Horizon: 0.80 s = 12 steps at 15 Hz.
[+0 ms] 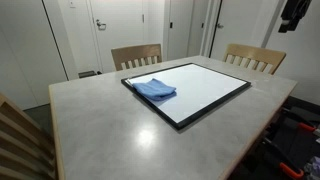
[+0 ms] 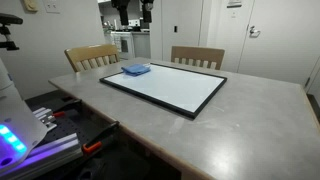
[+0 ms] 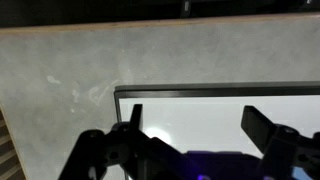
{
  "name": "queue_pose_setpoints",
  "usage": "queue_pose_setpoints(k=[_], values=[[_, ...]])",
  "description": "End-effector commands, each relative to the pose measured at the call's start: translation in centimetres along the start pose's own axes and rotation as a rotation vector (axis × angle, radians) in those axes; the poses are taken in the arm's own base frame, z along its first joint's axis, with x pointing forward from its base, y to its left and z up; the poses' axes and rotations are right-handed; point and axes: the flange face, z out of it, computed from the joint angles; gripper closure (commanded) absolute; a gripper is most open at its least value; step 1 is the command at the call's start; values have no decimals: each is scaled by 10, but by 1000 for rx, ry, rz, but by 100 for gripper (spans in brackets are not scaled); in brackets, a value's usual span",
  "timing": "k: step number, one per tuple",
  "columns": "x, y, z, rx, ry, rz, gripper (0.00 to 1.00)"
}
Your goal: Use the cloth to wipe the white board
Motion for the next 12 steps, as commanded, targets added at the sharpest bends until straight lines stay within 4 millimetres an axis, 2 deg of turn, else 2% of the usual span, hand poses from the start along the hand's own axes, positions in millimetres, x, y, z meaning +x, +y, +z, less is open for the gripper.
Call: queue_pose_setpoints(k=[1, 12], values=[[0, 0, -1, 0, -1, 0, 0], [1, 0, 0, 11, 3, -12, 0]])
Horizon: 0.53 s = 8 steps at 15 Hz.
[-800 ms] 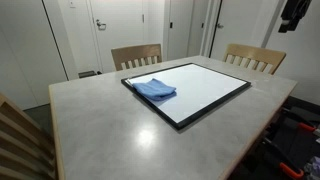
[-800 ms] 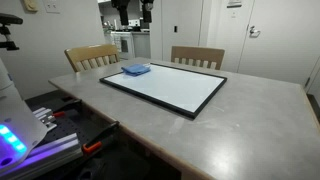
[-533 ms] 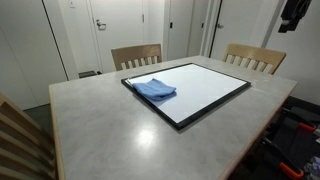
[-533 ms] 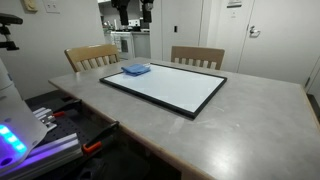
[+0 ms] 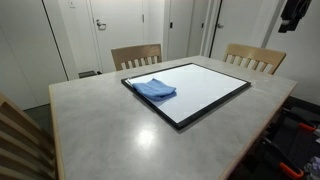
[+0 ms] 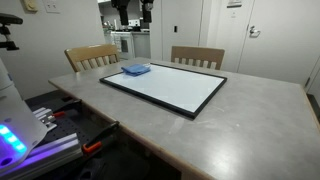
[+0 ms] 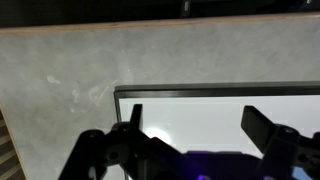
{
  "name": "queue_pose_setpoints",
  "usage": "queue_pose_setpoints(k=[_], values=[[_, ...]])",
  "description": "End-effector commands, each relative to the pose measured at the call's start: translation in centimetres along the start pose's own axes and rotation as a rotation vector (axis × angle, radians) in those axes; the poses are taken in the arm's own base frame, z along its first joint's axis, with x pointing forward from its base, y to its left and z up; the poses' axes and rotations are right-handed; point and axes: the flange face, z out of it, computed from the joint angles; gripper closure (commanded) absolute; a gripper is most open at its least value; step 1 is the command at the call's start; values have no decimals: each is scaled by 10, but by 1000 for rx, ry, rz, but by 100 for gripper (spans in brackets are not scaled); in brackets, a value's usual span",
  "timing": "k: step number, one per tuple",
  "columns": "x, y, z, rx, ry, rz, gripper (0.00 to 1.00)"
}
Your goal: Use the cloth to wipe the white board
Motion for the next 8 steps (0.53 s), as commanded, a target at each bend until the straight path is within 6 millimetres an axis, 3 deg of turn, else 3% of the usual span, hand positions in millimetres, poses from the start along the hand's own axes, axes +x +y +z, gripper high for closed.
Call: queue_pose_setpoints(k=[1, 8], values=[[2, 0, 1, 16, 6, -20, 0], [28, -9, 5, 78, 39, -156, 0]])
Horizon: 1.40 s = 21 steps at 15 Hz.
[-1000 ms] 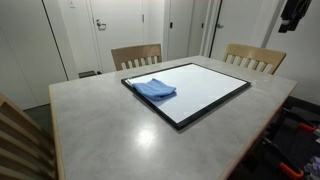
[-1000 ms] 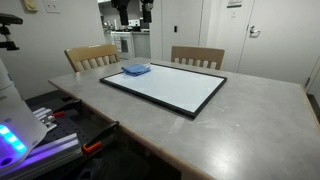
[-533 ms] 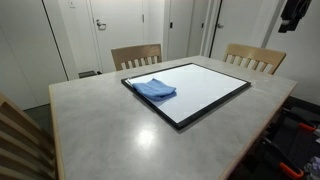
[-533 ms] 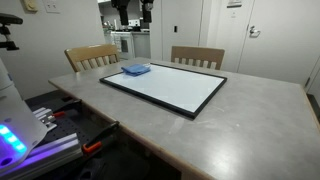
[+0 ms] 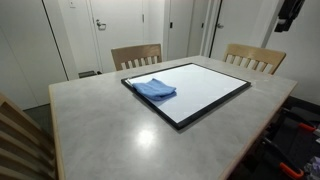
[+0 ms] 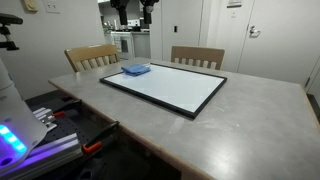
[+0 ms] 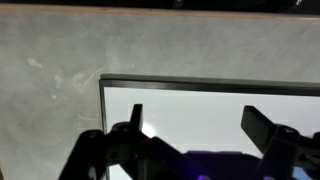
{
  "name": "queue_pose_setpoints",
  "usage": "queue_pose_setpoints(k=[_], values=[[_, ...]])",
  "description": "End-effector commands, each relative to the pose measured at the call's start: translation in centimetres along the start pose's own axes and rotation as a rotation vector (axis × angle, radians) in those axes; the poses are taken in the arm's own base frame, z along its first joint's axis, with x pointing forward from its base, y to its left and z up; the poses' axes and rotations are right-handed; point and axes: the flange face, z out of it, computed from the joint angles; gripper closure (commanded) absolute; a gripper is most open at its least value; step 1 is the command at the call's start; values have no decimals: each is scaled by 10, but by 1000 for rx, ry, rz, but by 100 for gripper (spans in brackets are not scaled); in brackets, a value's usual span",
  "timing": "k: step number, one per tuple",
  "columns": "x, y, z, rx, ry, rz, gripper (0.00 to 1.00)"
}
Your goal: Use the cloth to wipe the white board
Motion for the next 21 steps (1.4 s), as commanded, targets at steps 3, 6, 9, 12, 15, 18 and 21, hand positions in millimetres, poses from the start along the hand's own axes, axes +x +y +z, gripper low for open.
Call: queue_pose_setpoints(k=[3, 6, 9, 12, 15, 18, 21], values=[[38, -4, 10, 74, 29, -154, 0], [57, -12, 15, 108, 35, -241, 0], [77, -24, 23, 132, 34, -322, 0], [95, -36, 32, 146, 30, -386, 0], [112, -48, 42, 142, 17, -441, 0], [129, -61, 49, 126, 12, -497, 0], [144, -79, 55, 116, 1, -556, 0]])
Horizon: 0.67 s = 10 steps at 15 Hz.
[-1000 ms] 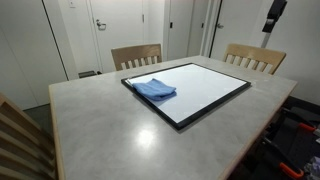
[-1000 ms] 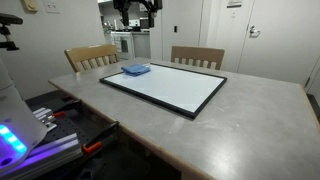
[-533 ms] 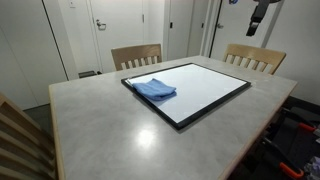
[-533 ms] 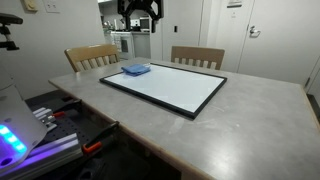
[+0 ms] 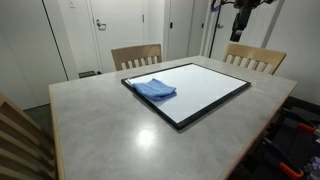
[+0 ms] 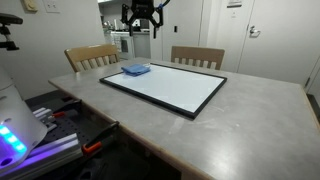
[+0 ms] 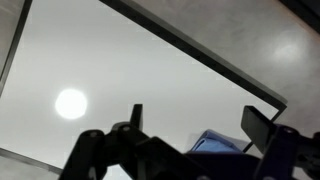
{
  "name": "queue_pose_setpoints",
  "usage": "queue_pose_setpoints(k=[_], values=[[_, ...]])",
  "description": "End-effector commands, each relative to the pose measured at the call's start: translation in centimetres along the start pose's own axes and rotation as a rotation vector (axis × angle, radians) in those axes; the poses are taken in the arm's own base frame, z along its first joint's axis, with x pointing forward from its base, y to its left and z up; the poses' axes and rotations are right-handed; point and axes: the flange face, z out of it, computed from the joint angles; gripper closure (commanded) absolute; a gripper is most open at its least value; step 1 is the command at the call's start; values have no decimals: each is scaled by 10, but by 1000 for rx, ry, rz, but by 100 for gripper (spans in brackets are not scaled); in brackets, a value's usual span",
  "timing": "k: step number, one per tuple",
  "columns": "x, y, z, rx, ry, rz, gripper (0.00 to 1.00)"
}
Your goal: Use the cloth to wipe the white board
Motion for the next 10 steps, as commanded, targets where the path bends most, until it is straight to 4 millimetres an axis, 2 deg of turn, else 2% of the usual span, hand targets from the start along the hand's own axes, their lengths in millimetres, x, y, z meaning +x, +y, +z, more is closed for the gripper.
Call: queue_pose_setpoints(k=[1, 10], values=[[32, -2, 13, 1, -6, -77, 0], [97, -22, 48, 3, 8, -162, 0]])
